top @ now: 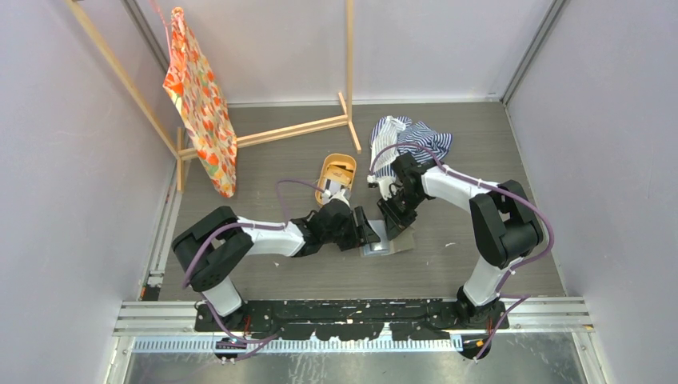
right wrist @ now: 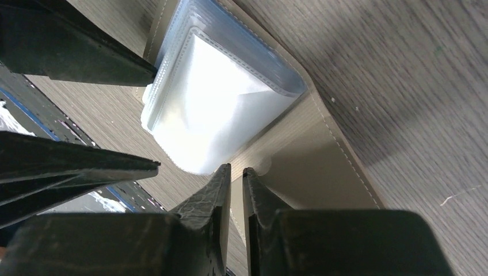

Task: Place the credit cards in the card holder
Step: Open the card holder at the center of the board, then move the storage box to the center of the board.

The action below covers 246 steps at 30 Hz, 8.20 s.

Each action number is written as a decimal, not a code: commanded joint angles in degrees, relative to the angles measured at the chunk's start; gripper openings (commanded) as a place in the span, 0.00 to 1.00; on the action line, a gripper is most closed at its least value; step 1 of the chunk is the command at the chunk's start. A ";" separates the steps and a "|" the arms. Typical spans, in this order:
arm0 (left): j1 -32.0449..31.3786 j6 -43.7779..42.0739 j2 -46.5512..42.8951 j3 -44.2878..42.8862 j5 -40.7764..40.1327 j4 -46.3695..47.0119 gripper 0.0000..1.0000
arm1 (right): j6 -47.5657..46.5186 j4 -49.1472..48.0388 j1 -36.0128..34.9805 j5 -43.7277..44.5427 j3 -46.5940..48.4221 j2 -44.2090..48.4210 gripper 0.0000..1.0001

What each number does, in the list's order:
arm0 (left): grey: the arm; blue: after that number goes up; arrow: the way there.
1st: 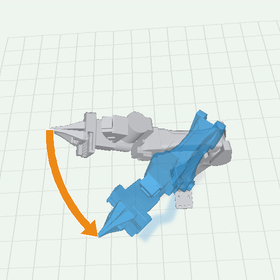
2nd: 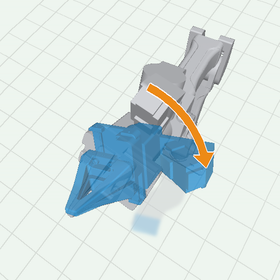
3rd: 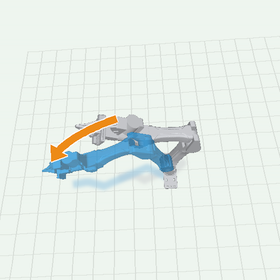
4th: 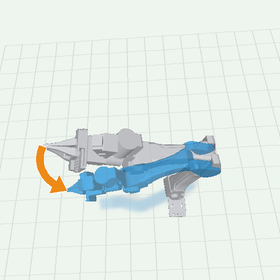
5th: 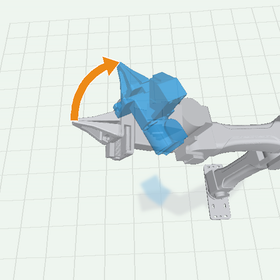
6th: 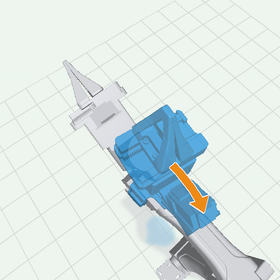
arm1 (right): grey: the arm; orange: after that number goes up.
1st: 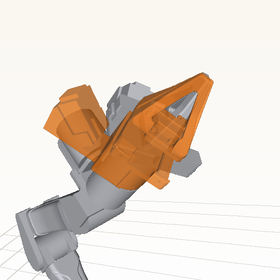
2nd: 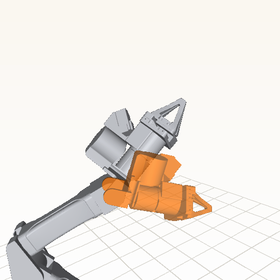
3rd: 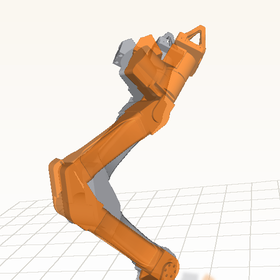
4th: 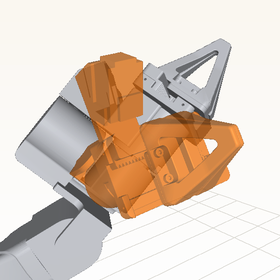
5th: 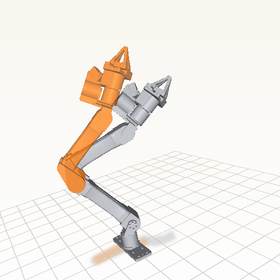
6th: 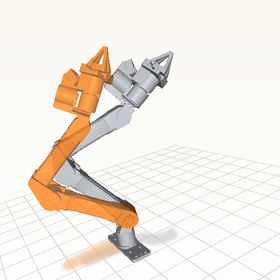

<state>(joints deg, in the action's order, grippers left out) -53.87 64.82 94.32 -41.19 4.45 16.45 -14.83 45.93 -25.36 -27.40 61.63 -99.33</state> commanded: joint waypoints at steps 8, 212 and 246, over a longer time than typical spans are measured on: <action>0.34 2.20 2.99 -3.57 -0.37 -4.31 0.60 | 1.44 0.56 0.10 2.40 2.07 -3.21 0.19; 11.60 14.19 -26.52 3.93 -18.21 -25.35 0.64 | 42.03 -26.05 -17.71 38.26 16.26 -4.77 0.48; 11.59 11.44 -28.76 3.00 -19.94 -31.69 0.63 | 5.40 -10.61 -12.02 13.98 35.80 -20.24 0.02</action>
<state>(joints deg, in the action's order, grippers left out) -42.00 77.06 65.71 -36.97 -14.96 -14.74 -18.85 40.71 -36.51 -16.99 103.04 -126.61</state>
